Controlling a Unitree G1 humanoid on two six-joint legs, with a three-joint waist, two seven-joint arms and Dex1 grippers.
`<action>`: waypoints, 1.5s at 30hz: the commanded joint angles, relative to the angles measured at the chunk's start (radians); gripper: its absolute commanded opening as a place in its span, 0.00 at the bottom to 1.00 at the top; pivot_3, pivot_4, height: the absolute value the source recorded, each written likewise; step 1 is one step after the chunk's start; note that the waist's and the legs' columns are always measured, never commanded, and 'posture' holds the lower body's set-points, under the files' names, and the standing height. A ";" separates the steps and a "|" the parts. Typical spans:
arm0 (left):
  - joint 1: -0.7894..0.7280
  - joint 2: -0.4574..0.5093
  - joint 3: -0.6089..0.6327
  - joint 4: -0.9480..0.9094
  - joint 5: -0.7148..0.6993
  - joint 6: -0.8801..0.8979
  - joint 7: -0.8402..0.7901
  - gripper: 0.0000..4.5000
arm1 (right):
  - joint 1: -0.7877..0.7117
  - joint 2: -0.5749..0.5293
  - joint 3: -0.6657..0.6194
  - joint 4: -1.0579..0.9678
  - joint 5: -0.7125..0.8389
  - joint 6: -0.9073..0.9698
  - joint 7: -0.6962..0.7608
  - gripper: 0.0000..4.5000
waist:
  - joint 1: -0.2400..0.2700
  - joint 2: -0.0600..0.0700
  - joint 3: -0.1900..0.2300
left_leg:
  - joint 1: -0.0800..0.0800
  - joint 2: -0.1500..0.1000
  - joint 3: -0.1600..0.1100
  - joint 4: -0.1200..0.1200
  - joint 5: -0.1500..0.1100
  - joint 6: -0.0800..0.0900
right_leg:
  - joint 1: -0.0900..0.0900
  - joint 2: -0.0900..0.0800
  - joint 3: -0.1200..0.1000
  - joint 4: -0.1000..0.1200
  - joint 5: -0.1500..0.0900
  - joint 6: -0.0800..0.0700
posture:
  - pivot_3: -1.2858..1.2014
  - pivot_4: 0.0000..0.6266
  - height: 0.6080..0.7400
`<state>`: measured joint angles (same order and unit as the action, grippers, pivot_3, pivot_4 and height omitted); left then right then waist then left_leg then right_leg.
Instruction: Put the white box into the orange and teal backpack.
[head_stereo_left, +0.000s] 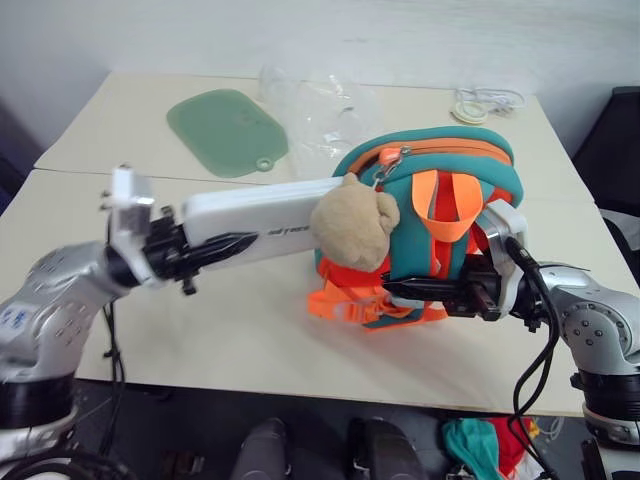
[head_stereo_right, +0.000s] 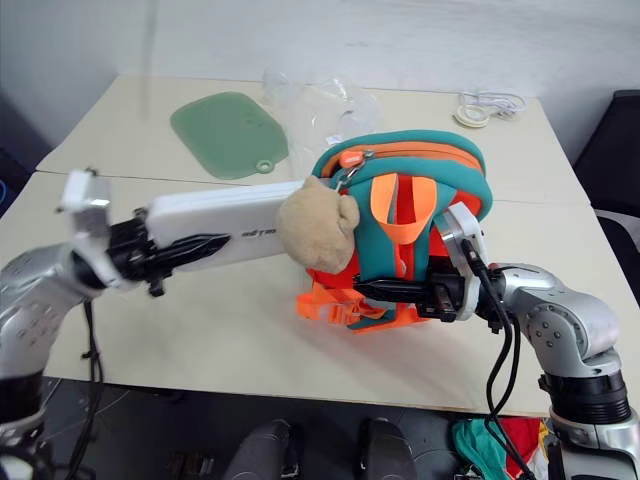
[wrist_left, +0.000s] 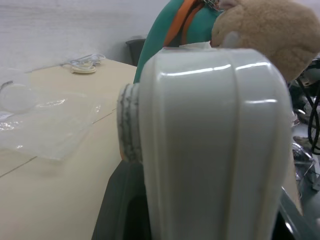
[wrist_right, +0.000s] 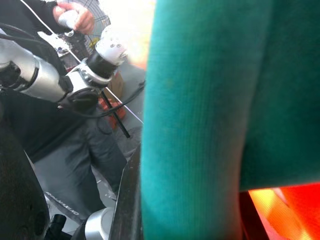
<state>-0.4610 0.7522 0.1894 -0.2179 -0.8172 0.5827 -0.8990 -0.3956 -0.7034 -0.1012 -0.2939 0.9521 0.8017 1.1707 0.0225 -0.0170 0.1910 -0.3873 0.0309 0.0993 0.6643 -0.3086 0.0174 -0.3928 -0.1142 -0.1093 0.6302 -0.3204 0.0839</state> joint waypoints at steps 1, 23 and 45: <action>-0.178 -0.020 -0.093 0.047 0.057 0.045 0.014 0.27 | 0.005 -0.022 -0.004 -0.026 0.011 -0.005 0.037 0.01 | 0.003 0.000 0.000 | 0.000 0.000 0.000 0.000 0.000 0.000 | 0.000 0.000 0.000 0.000 0.000 0.000 | 0.52 0.24 1.00; -0.504 -0.290 -0.230 0.394 0.275 -0.065 -0.203 0.82 | 0.043 0.001 0.000 -0.043 -0.029 -0.063 0.020 0.01 | -0.019 -0.001 0.001 | -0.002 0.000 0.006 0.003 0.001 0.004 | -0.003 0.003 -0.002 0.003 0.003 0.006 | 0.52 0.24 1.00; -0.242 -0.287 -0.217 -0.082 0.143 0.029 -0.075 0.96 | 0.008 0.046 0.032 0.013 -0.090 -0.099 -0.029 0.01 | -0.004 -0.001 0.001 | -0.005 -0.001 0.002 0.011 -0.002 0.008 | 0.001 0.001 0.002 0.001 0.005 0.009 | 0.52 0.24 1.00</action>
<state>-0.7122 0.4753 -0.0135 -0.2568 -0.6684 0.6099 -0.9936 -0.3708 -0.6638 -0.0808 -0.2660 0.8538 0.7061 1.1410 0.0190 -0.0175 0.1917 -0.3919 0.0295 0.1012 0.6755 -0.3103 0.0250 -0.3916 -0.1129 -0.1066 0.6317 -0.3151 0.0931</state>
